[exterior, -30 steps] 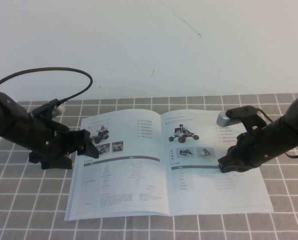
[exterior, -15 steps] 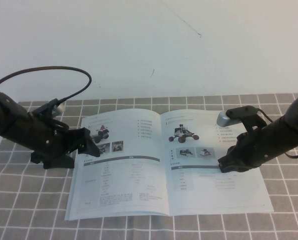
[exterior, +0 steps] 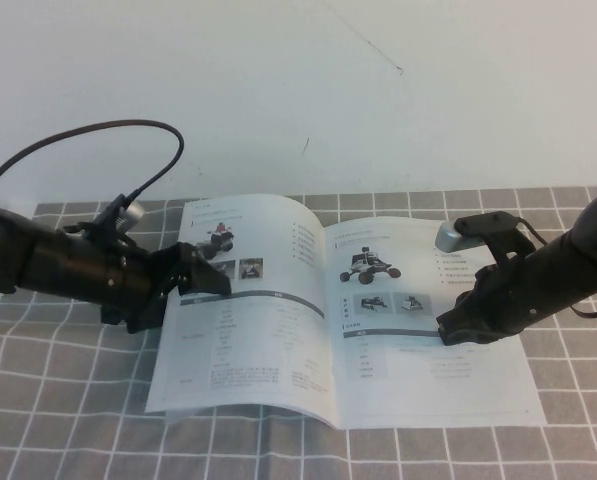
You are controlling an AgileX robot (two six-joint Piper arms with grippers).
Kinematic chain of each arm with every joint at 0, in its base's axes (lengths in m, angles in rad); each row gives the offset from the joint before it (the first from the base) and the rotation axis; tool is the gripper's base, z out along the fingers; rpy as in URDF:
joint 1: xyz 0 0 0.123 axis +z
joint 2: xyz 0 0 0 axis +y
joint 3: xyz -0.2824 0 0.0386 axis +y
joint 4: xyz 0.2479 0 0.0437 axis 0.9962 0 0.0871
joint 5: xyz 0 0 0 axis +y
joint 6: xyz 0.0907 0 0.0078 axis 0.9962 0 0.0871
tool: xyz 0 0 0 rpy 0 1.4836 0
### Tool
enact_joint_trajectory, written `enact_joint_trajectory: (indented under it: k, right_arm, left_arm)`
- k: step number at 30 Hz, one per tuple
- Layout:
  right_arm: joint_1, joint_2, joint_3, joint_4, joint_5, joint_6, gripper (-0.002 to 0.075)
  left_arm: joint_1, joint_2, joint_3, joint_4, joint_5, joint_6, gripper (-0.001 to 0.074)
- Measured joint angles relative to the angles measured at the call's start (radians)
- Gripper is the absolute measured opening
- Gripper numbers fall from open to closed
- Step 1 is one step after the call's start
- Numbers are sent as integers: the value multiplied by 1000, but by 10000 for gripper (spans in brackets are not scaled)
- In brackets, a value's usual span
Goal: Close book
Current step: 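Close the open booklet and leave it lying on the table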
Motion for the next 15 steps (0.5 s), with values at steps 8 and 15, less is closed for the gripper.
enact_joint_trajectory:
  k: [8, 15]
  right_arm:
    - [0, 0, 0, 4, 1, 0, -3]
    - [0, 0, 0, 9, 1, 0, -3]
  left_arm:
    - [-2, 4, 5, -274, 121, 149, 636]
    - [-4, 6, 5, -499, 311, 256, 636]
